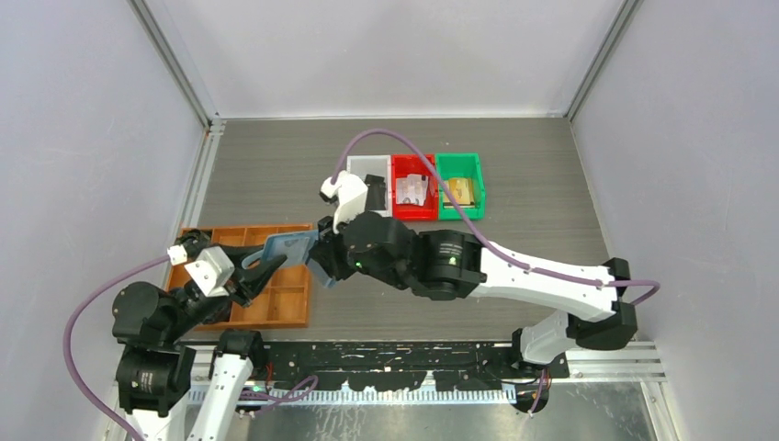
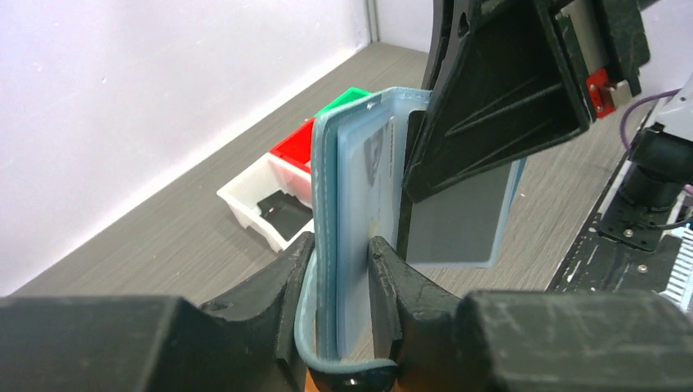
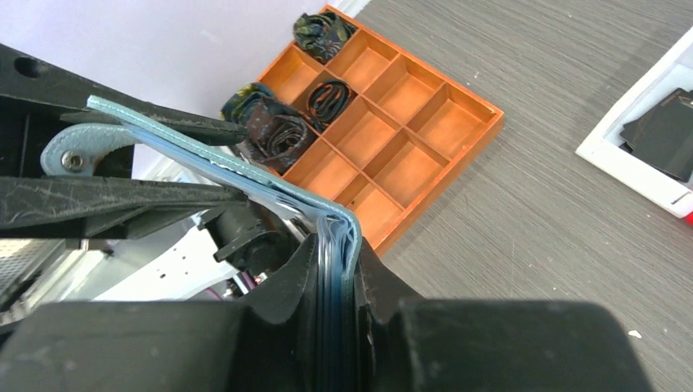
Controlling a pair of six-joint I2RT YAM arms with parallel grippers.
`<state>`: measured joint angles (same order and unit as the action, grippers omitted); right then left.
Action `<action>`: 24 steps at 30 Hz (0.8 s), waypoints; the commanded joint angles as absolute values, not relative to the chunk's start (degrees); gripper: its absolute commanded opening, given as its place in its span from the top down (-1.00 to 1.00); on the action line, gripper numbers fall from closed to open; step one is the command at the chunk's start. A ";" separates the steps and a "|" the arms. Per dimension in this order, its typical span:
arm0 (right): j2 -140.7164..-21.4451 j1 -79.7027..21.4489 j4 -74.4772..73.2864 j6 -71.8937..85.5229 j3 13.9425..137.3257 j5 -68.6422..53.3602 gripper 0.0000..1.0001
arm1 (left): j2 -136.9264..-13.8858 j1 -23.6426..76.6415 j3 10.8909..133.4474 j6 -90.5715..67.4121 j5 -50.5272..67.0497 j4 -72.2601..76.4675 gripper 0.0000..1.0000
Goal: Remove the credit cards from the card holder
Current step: Remove the credit card from the card holder.
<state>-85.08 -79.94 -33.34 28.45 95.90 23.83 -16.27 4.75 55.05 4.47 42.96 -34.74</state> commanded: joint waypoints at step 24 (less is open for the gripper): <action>-71.10 -72.07 -16.89 28.48 83.92 -6.71 0.99 | -27.37 4.40 64.06 -16.83 60.65 -37.32 0.08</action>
<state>-73.47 -72.97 -22.57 26.65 83.29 -2.94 -26.96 4.73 63.11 -14.31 58.39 -38.04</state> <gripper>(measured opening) 0.199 0.457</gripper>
